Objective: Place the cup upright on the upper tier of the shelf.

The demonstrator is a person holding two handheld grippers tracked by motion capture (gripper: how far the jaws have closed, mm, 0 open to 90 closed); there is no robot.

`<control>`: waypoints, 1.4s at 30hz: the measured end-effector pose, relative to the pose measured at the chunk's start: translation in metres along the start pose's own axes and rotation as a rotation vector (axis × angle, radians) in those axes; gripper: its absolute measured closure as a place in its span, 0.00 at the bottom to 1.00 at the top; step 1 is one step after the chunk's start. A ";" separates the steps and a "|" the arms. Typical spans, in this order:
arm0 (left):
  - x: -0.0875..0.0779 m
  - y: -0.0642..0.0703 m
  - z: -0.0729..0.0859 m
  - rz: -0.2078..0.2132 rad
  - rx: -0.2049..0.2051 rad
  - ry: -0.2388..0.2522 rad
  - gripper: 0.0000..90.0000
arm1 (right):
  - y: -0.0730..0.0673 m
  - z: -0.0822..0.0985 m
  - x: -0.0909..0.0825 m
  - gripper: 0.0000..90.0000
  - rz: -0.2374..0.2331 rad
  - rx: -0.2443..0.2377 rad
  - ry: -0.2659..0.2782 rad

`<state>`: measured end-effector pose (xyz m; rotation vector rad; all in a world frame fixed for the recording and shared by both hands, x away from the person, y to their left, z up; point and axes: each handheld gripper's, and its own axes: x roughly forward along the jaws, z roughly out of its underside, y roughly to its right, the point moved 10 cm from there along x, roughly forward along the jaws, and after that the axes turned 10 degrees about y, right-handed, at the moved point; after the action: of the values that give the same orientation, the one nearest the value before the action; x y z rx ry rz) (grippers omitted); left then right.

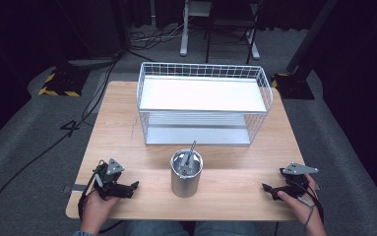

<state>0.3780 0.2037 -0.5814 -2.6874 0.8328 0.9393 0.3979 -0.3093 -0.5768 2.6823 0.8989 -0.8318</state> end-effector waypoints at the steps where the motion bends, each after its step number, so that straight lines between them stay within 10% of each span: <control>1: 0.000 0.000 0.000 -0.001 0.004 -0.001 0.00 | 0.000 0.000 0.000 0.00 0.000 -0.001 0.001; 42: -0.049 0.049 -0.070 0.180 -0.070 0.333 0.00 | 0.000 0.000 0.000 0.00 0.000 -0.001 0.001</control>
<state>0.3556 0.1610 -0.4950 -2.9147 1.1412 0.5657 0.3984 -0.3090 -0.5768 2.6822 0.8999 -0.8293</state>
